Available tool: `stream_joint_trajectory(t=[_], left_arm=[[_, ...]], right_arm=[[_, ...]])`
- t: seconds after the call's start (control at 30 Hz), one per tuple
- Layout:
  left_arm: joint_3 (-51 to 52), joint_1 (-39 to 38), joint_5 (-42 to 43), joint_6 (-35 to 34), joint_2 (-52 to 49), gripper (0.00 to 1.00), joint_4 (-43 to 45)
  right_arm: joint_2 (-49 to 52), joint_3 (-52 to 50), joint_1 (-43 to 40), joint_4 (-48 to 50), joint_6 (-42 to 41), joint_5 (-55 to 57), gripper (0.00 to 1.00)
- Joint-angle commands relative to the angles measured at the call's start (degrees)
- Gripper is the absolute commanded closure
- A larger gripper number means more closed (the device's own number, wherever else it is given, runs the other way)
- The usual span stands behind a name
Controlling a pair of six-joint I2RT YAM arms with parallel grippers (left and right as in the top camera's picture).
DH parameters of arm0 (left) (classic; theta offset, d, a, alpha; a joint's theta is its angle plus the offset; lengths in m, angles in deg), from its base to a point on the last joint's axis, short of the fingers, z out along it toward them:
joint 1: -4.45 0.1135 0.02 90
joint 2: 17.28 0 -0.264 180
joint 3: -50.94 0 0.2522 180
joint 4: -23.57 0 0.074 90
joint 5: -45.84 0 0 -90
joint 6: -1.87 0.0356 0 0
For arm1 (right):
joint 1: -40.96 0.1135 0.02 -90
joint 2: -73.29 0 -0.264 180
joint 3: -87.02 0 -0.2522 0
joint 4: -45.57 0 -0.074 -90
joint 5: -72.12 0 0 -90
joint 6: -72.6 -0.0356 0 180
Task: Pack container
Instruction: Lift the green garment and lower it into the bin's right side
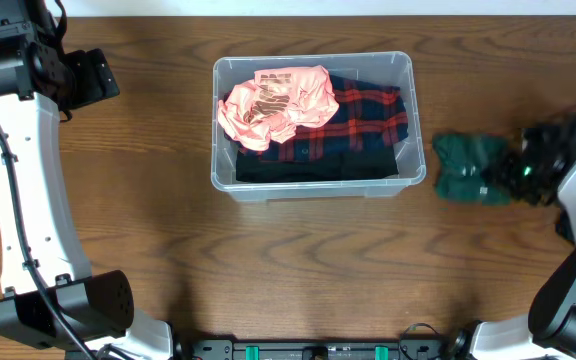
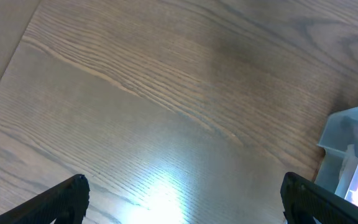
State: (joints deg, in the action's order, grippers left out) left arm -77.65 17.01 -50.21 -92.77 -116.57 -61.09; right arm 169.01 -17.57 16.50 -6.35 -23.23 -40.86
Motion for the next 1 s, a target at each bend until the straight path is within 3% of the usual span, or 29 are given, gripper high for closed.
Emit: stream_joint_trajectory(t=[0.0, 0.27, 0.6, 0.97], left_arm=[[0.3, 0.2, -0.7, -0.3, -0.7, 0.02, -0.2], [0.3, 0.2, -0.7, -0.3, -0.7, 0.02, -0.2], [0.3, 0.2, -0.7, -0.3, -0.7, 0.02, -0.2], [0.3, 0.2, -0.7, -0.3, -0.7, 0.02, -0.2]], right_arm=[[-2.8, 9.5, 2.0, -0.7, -0.4, -10.7, 0.99], [-4.4, 23.3, 13.2, 0.9, -6.3, -13.1, 0.99], [-2.1, 23.4, 30.4, 5.9, -21.6, 5.6, 0.99], [4.4, 23.4, 36.1, 5.4, -24.8, 13.6, 0.99]])
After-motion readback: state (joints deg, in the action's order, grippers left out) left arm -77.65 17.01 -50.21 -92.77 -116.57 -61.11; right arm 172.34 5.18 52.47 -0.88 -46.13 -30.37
